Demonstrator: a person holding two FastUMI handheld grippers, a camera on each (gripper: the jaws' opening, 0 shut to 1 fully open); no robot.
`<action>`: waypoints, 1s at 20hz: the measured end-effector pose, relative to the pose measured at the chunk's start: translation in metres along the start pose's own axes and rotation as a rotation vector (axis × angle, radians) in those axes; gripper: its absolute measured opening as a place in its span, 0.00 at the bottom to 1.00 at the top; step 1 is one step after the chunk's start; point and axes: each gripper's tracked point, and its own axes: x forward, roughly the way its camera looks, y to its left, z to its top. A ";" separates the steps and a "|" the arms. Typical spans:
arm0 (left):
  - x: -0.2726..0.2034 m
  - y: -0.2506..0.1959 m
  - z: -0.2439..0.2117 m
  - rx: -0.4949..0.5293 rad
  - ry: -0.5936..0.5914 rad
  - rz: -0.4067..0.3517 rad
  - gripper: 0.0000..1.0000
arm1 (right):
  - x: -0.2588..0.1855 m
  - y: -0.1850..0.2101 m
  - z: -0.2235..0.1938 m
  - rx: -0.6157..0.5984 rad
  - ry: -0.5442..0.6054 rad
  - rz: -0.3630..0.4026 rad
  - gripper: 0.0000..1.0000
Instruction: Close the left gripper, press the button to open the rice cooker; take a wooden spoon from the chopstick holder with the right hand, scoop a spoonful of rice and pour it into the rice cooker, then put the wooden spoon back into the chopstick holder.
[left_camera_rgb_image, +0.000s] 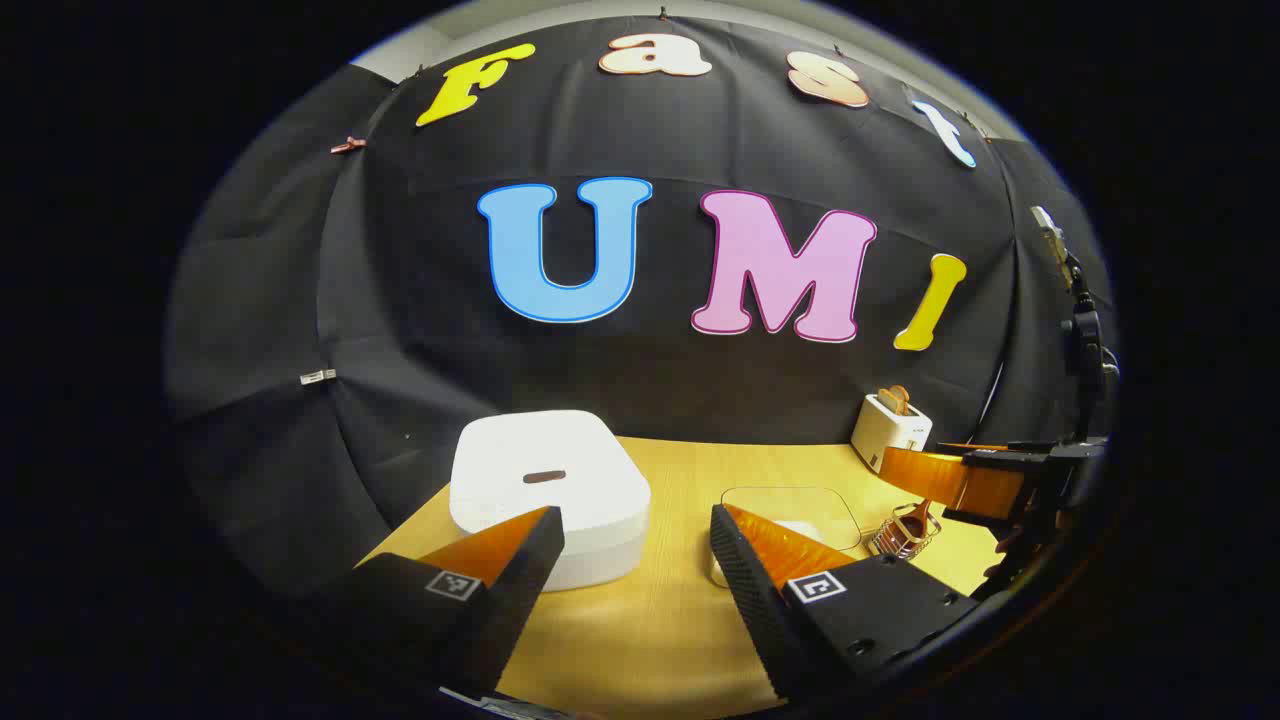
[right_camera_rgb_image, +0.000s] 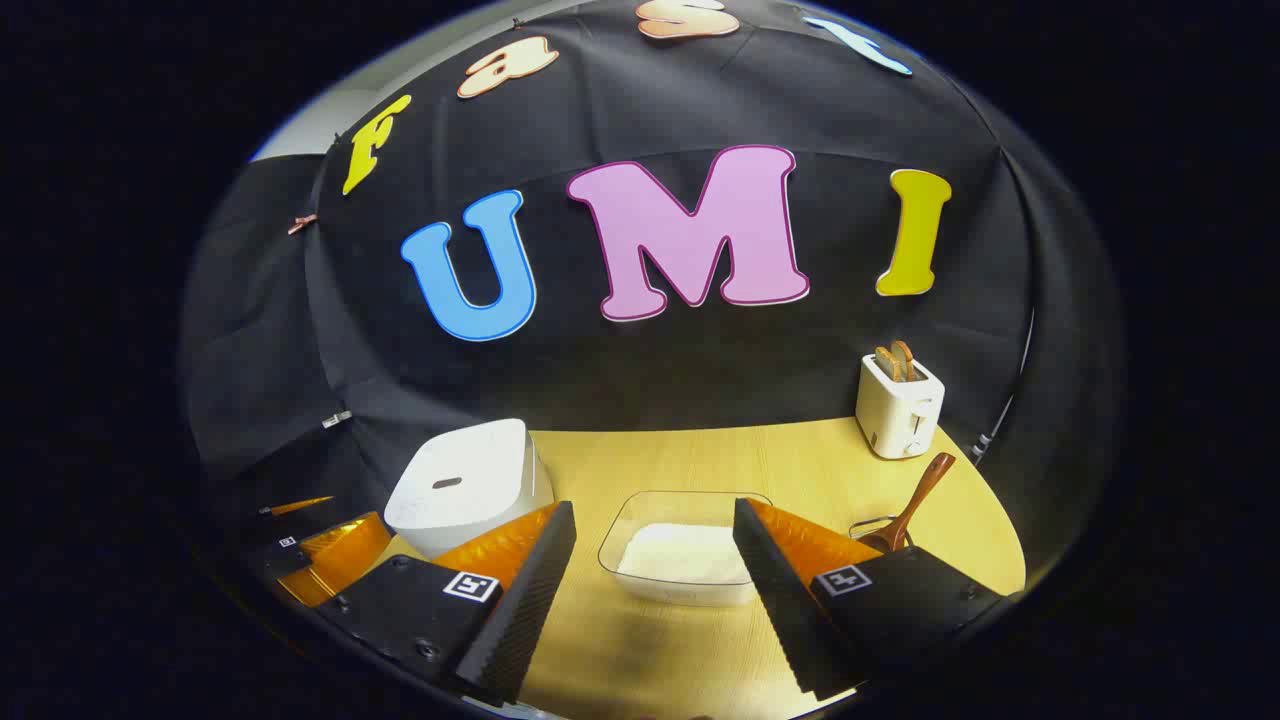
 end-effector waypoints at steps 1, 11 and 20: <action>0.000 0.000 0.000 -0.001 0.001 0.000 0.95 | 0.000 0.000 0.000 -0.001 -0.002 0.002 0.99; -0.001 0.003 0.008 0.001 -0.021 -0.001 0.95 | 0.002 0.003 0.002 -0.001 -0.002 0.007 0.98; 0.002 0.000 0.022 -0.004 -0.028 -0.020 0.95 | -0.004 -0.013 0.004 0.016 -0.025 -0.034 0.99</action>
